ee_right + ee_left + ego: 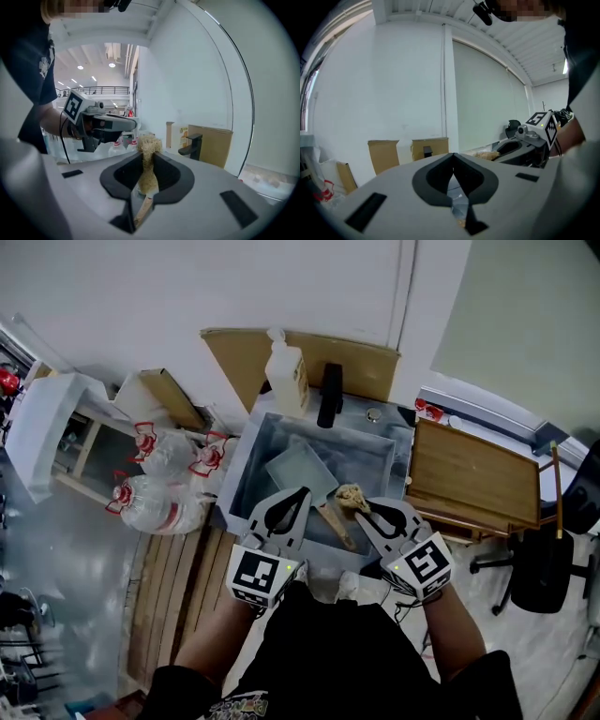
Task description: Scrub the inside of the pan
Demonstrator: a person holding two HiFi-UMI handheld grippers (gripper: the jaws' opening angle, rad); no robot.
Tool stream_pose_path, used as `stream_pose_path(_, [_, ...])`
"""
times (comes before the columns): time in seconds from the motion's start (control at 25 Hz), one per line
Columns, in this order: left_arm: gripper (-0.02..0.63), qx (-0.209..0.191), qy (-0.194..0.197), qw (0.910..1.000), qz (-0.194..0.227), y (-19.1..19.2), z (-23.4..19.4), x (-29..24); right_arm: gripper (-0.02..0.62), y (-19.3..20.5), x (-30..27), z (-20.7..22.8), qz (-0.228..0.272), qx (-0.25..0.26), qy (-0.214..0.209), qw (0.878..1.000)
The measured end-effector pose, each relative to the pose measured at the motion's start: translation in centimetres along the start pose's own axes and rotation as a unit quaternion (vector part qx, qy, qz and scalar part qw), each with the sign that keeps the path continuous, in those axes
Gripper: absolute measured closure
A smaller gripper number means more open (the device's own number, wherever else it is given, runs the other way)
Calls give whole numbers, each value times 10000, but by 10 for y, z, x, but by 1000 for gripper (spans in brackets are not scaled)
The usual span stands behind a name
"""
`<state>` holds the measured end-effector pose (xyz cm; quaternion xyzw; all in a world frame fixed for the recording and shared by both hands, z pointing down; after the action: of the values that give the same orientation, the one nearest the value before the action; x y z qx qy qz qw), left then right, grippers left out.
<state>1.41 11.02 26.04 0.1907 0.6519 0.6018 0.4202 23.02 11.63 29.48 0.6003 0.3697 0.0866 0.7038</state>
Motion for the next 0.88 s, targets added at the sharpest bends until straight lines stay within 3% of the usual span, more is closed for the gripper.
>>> stream_pose_path(0.2, [597, 136, -169, 9997, 128, 5, 20, 31, 525, -7, 16, -12, 118, 80, -210, 9997])
stream_pose_path(0.48, [597, 311, -307, 9990, 1, 25, 30, 74, 525, -7, 19, -41, 90, 32, -405, 9991])
stream_pose_path(0.88, [597, 413, 145, 9990, -79, 51, 7, 135, 525, -16, 0, -119, 95, -161, -202, 9996])
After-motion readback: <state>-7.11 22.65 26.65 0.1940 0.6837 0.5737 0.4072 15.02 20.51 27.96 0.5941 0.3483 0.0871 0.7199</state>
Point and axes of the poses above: the fingertips, and each gripper's own axes: x backward along the fingers, z to its right, y out of its underside, the point moved 10 cm from there along x, backward along the fingers, and after that the axes turned 9 degrees about -z, right-handed, at the moved point
